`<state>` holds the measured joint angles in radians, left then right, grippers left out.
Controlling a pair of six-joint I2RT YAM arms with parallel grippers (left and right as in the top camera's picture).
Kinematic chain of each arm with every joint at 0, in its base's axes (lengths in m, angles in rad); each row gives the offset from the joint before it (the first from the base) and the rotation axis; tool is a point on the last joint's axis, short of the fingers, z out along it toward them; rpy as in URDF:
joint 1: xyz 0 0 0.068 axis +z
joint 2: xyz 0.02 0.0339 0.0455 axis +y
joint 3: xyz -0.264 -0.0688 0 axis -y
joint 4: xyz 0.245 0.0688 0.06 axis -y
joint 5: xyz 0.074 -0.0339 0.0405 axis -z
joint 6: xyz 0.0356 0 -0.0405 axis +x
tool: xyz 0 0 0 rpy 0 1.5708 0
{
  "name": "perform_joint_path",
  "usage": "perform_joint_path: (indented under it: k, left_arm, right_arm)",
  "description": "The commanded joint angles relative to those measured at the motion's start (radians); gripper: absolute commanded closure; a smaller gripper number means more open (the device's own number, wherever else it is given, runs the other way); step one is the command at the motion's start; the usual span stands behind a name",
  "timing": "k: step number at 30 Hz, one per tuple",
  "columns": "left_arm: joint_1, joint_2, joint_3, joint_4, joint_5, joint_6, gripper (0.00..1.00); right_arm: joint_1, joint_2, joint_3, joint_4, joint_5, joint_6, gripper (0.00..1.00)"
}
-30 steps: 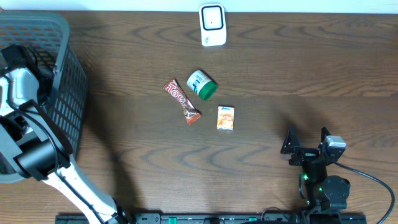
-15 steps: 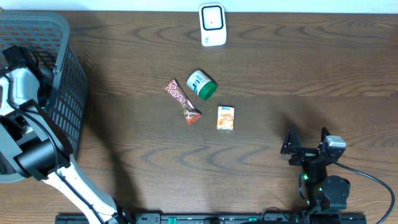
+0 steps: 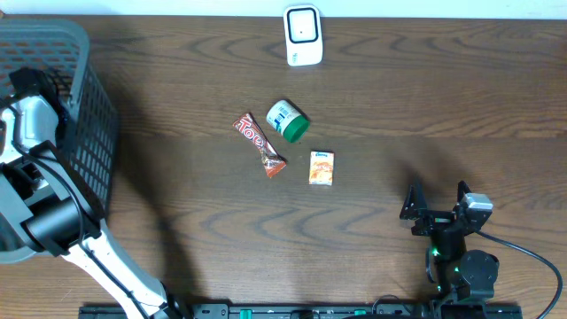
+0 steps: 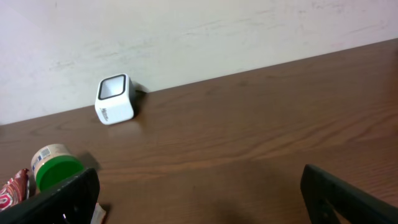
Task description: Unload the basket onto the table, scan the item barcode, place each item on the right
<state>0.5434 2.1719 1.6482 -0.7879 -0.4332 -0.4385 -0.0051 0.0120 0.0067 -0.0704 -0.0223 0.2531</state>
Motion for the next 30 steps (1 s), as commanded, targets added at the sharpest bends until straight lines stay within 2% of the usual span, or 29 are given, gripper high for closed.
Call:
perform_joint_path:
  k: [1, 9, 30]
  left_arm:
    - [0.016, 0.039, -0.001, -0.017, -0.058, 0.020, 0.93]
    - [0.016, 0.023, 0.050, -0.093, -0.058, 0.019, 0.93]
    - [0.016, -0.239, 0.060, -0.154, -0.057, 0.015, 0.93]
  right_arm:
    - [0.020, -0.005, -0.001, -0.004, 0.006, 0.008, 0.01]
    - [0.020, -0.005, -0.001, -0.004, 0.006, 0.008, 0.01]
    - [0.020, -0.005, -0.001, -0.004, 0.006, 0.008, 0.01]
